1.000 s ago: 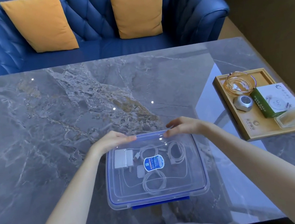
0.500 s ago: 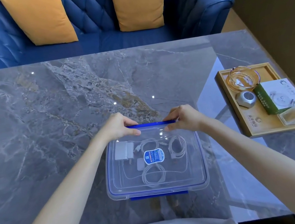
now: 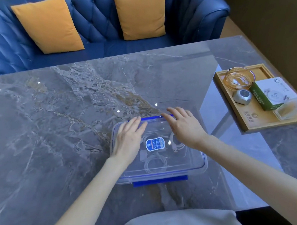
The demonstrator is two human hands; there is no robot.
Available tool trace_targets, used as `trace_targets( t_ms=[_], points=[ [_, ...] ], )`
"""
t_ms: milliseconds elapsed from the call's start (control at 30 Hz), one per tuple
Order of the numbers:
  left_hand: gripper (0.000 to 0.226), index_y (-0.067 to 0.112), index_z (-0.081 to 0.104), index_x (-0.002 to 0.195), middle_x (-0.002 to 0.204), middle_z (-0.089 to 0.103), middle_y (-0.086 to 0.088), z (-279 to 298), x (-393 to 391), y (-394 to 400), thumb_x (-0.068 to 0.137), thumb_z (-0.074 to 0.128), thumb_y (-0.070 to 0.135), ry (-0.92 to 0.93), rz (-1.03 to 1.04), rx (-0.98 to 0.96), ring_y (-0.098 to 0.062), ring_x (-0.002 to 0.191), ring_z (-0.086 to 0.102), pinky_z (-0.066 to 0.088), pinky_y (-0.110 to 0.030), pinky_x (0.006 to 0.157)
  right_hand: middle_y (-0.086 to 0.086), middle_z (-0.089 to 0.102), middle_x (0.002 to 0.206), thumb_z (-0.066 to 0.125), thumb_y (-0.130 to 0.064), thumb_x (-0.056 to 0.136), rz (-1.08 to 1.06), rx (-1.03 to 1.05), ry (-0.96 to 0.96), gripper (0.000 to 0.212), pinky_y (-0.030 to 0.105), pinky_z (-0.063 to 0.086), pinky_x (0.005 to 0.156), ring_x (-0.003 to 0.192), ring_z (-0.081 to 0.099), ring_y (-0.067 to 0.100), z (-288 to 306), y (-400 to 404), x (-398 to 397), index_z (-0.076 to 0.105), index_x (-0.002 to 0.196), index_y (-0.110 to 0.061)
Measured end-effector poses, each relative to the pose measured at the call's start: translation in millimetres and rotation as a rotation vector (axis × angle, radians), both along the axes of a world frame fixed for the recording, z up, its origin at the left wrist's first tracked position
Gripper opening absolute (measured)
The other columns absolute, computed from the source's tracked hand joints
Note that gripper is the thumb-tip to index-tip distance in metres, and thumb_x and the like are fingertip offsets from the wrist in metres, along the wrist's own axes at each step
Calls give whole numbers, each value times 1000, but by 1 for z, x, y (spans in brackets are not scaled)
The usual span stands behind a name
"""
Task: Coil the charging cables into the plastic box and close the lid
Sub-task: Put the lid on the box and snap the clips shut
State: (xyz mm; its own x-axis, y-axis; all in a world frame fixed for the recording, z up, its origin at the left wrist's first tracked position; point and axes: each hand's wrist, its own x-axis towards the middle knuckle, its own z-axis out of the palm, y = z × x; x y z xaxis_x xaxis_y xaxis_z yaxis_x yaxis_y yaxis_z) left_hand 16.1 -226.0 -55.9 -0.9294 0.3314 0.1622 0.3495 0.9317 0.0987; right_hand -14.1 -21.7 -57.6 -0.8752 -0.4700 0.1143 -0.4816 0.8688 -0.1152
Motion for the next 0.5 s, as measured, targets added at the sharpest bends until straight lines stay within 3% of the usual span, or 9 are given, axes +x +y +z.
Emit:
trace_targets(
  t_ms=[100, 167, 233, 300, 367, 500],
  points=[
    [63, 10, 65, 112, 120, 65, -14, -4, 34, 6, 52, 77, -6, 31, -92, -43, -28, 111, 63, 49, -46, 91, 14, 65, 120, 57, -8, 58, 83, 71, 133, 55, 38, 47, 89, 104, 65, 31, -4, -2, 28, 64, 113, -10],
    [47, 12, 63, 113, 122, 65, -11, -5, 56, 6, 68, 68, 3, 47, -159, -56, -26, 114, 61, 45, -42, 98, 12, 64, 122, 50, -9, 65, 115, 45, 169, 50, 37, 34, 95, 108, 63, 29, -5, -1, 48, 62, 113, -11],
    [31, 14, 63, 114, 123, 65, -8, -9, 75, 3, 86, 50, 23, 36, -196, -55, -23, 117, 58, 35, -38, 100, 11, 65, 119, 48, -12, 71, 157, 10, 166, 41, 36, 31, 95, 107, 62, 28, -6, 0, 67, 62, 110, -11],
    [49, 13, 56, 124, 133, 57, -9, -14, 91, 2, 94, 32, 44, -56, -179, -81, -19, 127, 45, 29, -37, 104, 9, 67, 115, 45, -16, 78, 214, -37, 140, 33, 35, 36, 95, 104, 63, 27, -9, 3, 89, 64, 104, -11],
    [66, 11, 43, 136, 143, 44, -9, -21, 102, 2, 90, 28, 57, -114, -160, -133, -18, 135, 29, 22, -37, 109, 8, 67, 117, 47, -25, 83, 236, -42, 97, 33, 37, 44, 96, 107, 63, 26, -11, 6, 108, 64, 106, -11],
    [97, 9, 31, 140, 148, 36, -11, -25, 107, 5, 67, 55, 67, -132, -142, -229, -20, 138, 22, 19, -40, 110, 14, 57, 132, 56, -48, 77, 237, 116, 16, 63, 45, 43, 102, 123, 53, 32, -21, 12, 122, 56, 123, -6]
  ],
)
